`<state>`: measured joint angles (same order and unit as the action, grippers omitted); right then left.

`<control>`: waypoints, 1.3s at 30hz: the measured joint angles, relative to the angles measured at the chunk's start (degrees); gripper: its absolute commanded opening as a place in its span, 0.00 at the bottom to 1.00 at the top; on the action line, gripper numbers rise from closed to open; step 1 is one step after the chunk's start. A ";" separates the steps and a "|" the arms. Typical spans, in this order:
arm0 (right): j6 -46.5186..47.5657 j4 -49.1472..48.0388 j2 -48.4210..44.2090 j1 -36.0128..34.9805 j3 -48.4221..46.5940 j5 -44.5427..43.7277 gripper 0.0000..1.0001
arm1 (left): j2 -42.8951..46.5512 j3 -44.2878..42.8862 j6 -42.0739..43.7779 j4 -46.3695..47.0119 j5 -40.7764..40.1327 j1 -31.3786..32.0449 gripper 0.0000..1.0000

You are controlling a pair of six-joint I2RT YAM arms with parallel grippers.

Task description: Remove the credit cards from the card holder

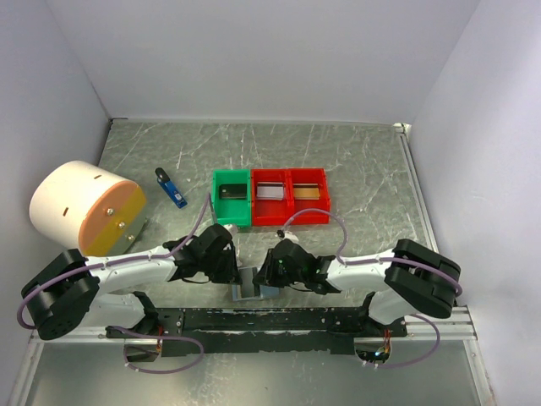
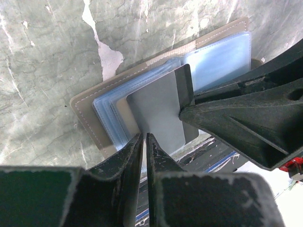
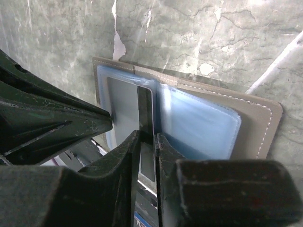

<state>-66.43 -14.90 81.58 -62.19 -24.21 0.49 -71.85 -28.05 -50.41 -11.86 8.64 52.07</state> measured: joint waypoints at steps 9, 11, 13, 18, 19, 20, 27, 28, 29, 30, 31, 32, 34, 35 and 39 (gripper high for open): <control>-1.49 -1.88 -1.22 0.26 1.86 -0.13 0.00 | 0.02 -0.07 -0.02 -0.28 -0.48 0.17 0.21; -1.46 -1.18 -2.78 0.50 2.40 -0.31 0.00 | 0.09 -0.07 -0.02 -0.37 -0.55 0.22 0.21; -1.42 -0.55 -4.39 0.98 3.19 -0.33 0.00 | 0.11 -0.13 -0.02 -0.44 -0.68 0.26 0.21; -0.92 0.15 -6.78 2.05 4.72 0.02 0.00 | 0.33 -0.20 0.00 -0.81 -0.98 0.31 0.24; -0.81 0.20 -6.84 2.12 4.74 0.13 0.00 | 0.46 -0.20 0.00 -0.87 -1.05 0.31 0.25; -0.68 0.20 -6.84 2.19 4.74 0.22 0.00 | 0.66 -0.20 0.02 -0.92 -1.11 0.33 0.27; -0.61 0.20 -5.66 2.36 4.52 0.39 0.00 | 1.79 -2.34 1.29 -3.76 -2.45 1.07 0.34; -0.59 0.37 -5.55 2.36 4.37 0.37 0.00 | 1.95 -3.15 1.62 -3.96 -2.54 1.36 0.34; -0.50 1.05 -5.44 2.36 3.91 0.35 0.00 | 2.14 -3.85 1.99 -3.93 -2.60 1.62 0.34; -0.37 1.42 -5.29 2.36 3.54 0.35 0.00 | 2.25 -4.37 2.21 -3.85 -2.62 1.81 0.34; -0.20 1.84 -5.14 2.36 3.08 0.33 0.00 | 2.32 -4.83 2.47 -3.48 -2.60 2.05 0.34; -0.04 2.14 -4.96 2.36 2.73 0.33 0.00 | 2.25 -5.01 2.64 -2.95 -2.58 2.21 0.33; 0.09 2.34 -4.87 2.36 2.51 0.35 0.00 | 1.73 -5.03 2.82 -2.36 -2.45 2.45 0.31; 0.11 2.34 -4.87 2.36 2.51 0.35 0.00 | 0.90 -5.01 2.84 -1.97 -2.43 2.73 0.30; 0.02 2.25 -4.90 2.36 2.58 0.35 0.00 | -2.32 -4.52 2.10 -1.53 -2.69 4.24 0.26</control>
<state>-66.41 -12.64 76.69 -59.83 -21.63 0.84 -74.17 -32.58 -48.31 -13.39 5.96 56.31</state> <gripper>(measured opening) 0.045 0.282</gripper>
